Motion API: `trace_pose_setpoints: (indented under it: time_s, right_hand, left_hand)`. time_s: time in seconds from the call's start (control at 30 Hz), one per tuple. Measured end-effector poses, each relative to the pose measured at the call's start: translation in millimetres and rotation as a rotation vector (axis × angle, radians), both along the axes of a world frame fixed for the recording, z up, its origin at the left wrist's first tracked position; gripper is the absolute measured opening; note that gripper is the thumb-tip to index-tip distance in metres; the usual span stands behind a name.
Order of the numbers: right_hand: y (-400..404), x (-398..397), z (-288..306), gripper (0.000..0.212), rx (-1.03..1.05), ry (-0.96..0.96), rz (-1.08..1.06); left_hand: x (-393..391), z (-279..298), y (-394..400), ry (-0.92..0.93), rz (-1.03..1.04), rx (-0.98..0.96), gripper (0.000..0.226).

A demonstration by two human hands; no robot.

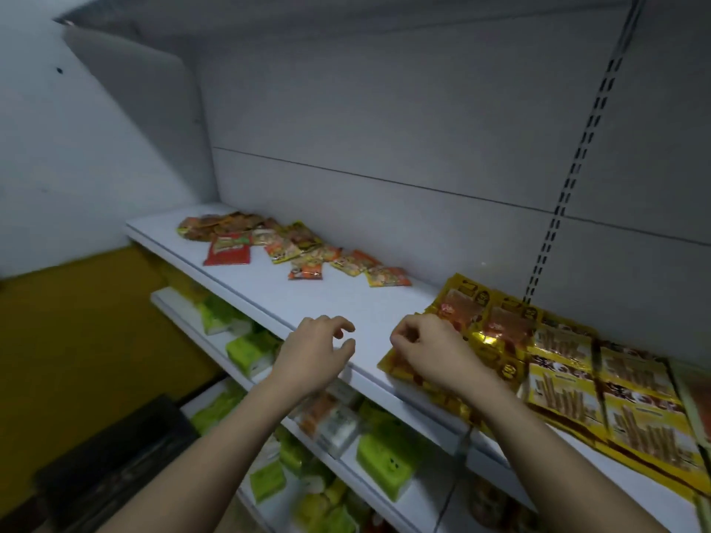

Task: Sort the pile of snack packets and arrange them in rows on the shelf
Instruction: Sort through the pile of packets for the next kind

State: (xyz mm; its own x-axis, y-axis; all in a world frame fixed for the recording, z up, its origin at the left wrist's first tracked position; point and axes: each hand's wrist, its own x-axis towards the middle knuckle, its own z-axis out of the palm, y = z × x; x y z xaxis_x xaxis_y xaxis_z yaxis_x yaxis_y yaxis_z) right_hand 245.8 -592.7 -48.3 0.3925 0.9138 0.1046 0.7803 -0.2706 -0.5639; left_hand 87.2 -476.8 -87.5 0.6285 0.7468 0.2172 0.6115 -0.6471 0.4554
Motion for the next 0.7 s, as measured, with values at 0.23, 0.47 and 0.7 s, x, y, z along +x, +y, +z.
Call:
trace_pose_setpoints:
  time_s: [0.23,0.47,0.7]
  right_hand:
    - [130,-73,-15,0.018,-0.071,0.036,0.007]
    - [256,-148,-9,0.018,-0.091,0.062,0.073]
    - [343,-163,-38,0.019,-0.117,0.079,0.097]
  left_hand:
    - [-84,-10,108,-0.010,0.093,-0.085,0.028]
    - [-173,1,222,0.017,0.148,-0.074,0.028]
    - [-183,-22,309,-0.063,0.184,-0.153,0.024]
